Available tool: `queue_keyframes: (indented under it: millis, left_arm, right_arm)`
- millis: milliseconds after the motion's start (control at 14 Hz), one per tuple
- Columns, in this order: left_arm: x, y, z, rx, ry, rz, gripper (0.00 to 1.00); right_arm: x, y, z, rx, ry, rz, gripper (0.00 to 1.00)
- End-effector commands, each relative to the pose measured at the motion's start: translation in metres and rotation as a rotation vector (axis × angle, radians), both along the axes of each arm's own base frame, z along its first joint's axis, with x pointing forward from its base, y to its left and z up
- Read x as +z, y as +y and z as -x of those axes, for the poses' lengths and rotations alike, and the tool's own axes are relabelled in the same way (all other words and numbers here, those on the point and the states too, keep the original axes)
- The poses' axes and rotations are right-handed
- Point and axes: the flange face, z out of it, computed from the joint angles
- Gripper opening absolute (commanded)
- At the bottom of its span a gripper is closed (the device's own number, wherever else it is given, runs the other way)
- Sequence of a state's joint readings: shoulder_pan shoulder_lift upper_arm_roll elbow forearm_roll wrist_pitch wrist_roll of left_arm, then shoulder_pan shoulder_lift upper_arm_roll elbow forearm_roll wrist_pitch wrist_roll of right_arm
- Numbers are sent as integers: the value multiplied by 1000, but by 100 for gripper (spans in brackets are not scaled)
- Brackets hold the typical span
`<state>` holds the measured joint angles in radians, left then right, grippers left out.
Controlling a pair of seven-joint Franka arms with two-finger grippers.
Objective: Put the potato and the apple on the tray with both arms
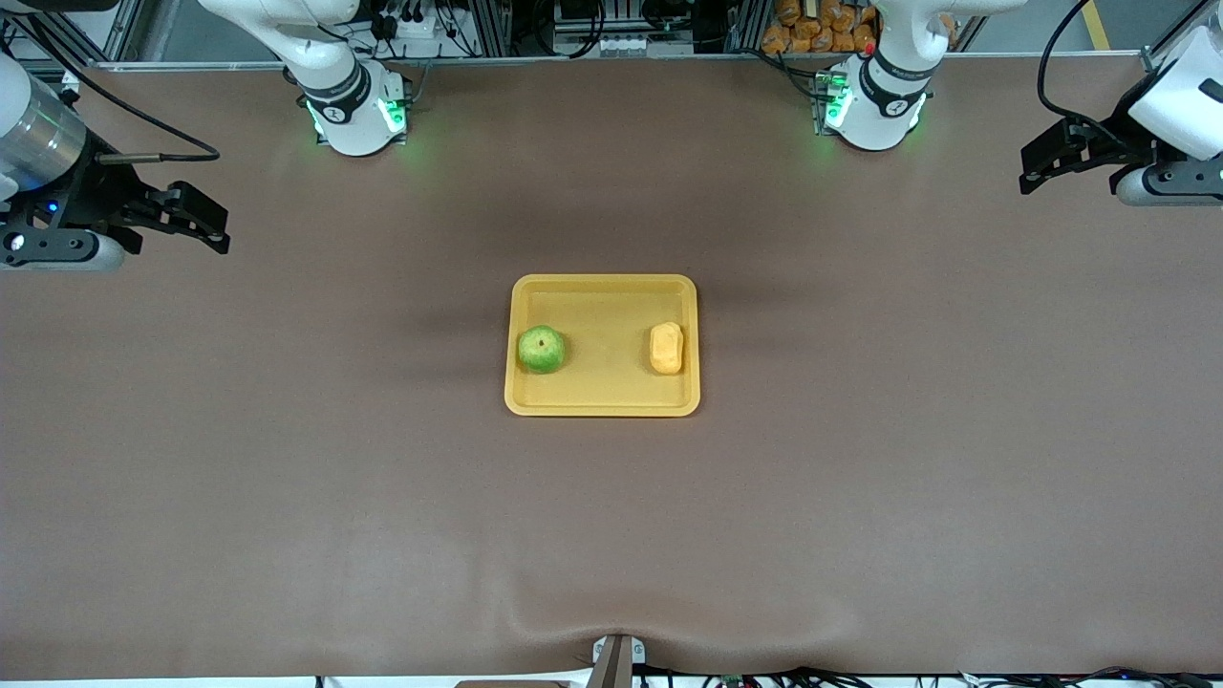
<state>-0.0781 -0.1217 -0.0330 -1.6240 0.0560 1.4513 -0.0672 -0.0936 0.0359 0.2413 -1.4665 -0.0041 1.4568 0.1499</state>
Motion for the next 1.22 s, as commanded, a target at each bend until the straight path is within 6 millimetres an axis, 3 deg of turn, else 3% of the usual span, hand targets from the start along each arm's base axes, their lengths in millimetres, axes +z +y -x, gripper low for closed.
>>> queue_keyframes:
  millis: [0,860,1147]
  left_arm:
    - [6,1,5,-2,1,13,100]
    - [10,5,1,3,-7,18,100]
    - [10,4,2,6,-7,22,100]
  right_arm:
    - [9,-7,7,6,-16,-25,100]
    - [11,-10,6,2,-20,-14,100]
    - [-7,-24,-8,-20,-1,-17,100]
